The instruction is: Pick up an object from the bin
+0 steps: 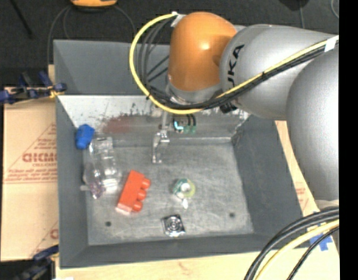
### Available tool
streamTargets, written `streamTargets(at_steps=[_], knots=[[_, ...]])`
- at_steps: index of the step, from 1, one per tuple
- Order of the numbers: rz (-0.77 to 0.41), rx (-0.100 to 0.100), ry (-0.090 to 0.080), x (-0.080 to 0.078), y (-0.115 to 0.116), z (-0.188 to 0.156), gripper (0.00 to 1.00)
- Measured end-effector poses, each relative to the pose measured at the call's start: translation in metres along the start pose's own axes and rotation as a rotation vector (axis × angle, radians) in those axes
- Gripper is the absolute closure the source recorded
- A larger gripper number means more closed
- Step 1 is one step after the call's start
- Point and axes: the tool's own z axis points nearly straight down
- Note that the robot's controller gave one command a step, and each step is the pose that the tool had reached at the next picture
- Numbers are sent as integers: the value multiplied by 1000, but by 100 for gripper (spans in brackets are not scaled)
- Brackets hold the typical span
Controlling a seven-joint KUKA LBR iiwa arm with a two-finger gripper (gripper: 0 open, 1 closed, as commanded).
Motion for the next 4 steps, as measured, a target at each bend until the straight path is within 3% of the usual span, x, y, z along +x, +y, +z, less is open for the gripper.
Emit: streamTargets(at_steps=[1,2,3,4], knots=[[-51,2,-17,36,-30,120,0],[140,-2,-10,60,32,117,0],[-152,5,-17,61,73,119,0],[-151,3,-13,61,73,118,100]])
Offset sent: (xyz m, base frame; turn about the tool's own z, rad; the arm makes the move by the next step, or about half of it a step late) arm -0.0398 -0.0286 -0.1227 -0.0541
